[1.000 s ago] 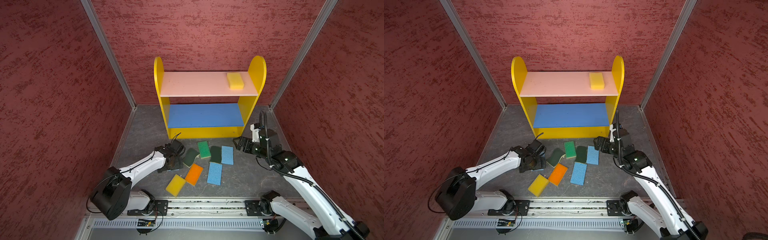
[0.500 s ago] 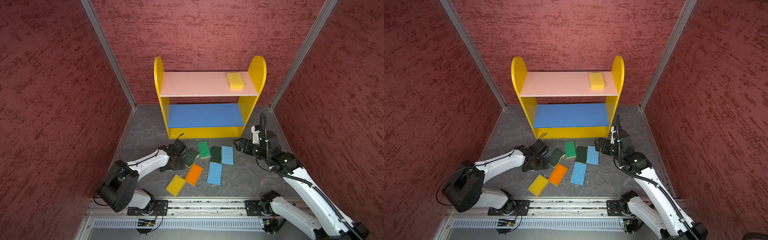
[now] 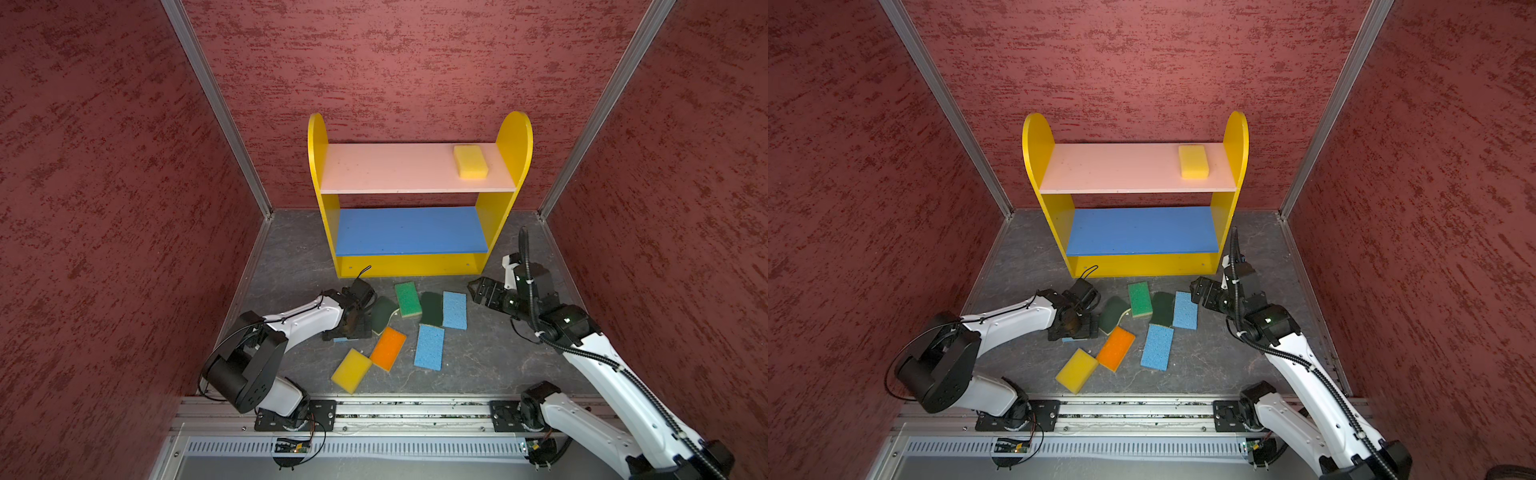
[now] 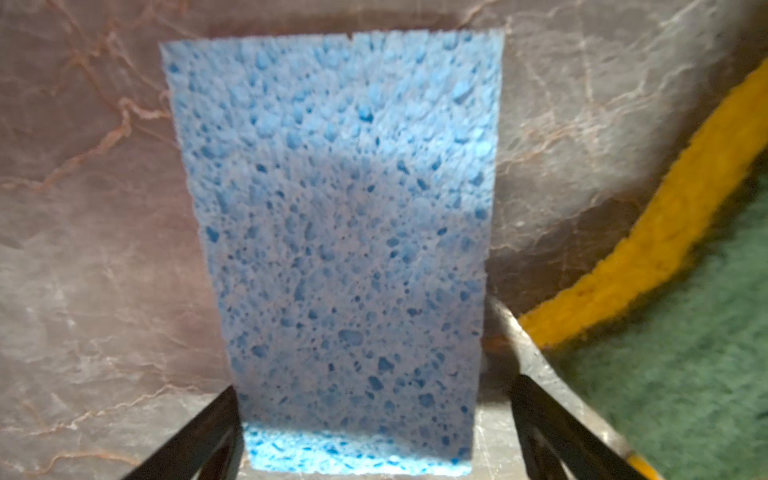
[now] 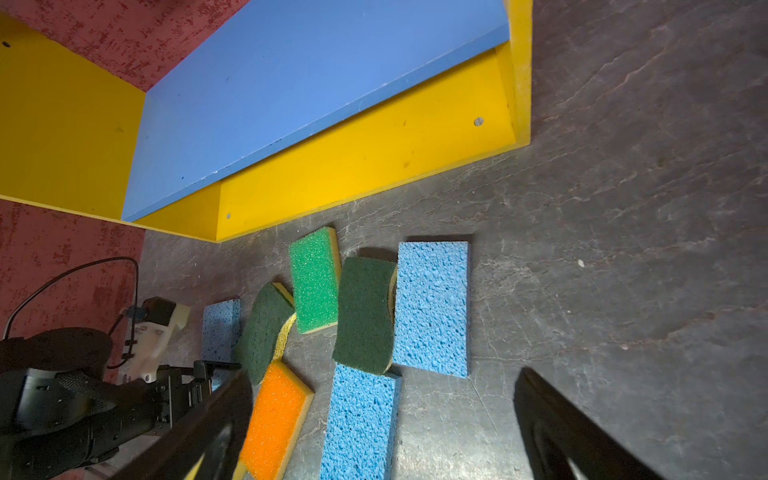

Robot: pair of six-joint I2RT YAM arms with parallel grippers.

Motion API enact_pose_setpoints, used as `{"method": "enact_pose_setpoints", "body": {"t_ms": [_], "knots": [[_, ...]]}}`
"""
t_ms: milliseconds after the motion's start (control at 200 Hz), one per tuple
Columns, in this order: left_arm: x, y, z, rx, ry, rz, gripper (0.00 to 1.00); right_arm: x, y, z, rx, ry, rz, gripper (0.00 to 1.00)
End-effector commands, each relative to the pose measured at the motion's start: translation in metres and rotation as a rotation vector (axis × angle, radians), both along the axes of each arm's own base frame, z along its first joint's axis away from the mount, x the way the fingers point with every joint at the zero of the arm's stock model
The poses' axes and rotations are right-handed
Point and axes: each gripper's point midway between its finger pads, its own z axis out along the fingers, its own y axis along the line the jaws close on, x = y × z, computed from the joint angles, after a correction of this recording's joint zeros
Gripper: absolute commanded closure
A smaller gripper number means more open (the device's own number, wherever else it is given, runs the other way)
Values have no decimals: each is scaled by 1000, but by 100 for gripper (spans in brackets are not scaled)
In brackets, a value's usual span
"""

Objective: Place and organize the cleaning sponges onto the shelf

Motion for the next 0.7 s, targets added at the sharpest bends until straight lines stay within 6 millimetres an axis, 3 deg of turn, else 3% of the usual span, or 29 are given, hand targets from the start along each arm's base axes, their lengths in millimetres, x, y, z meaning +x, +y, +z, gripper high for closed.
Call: {"method": "enact_pose_setpoints", "body": {"t_ms": [0, 155, 341, 696], "knots": [[2, 1, -5, 21, -8, -19, 10, 3, -12, -2, -22, -9, -58, 1], [-4, 7, -13, 62, 44, -2, 21, 3, -13, -9, -34, 5, -56, 1], [-8, 8, -16, 67, 64, 17, 25, 3, -11, -12, -41, 7, -38, 1], [-1, 5, 43, 41, 8, -28, 29, 4, -10, -14, -46, 9, -17, 1]]}}
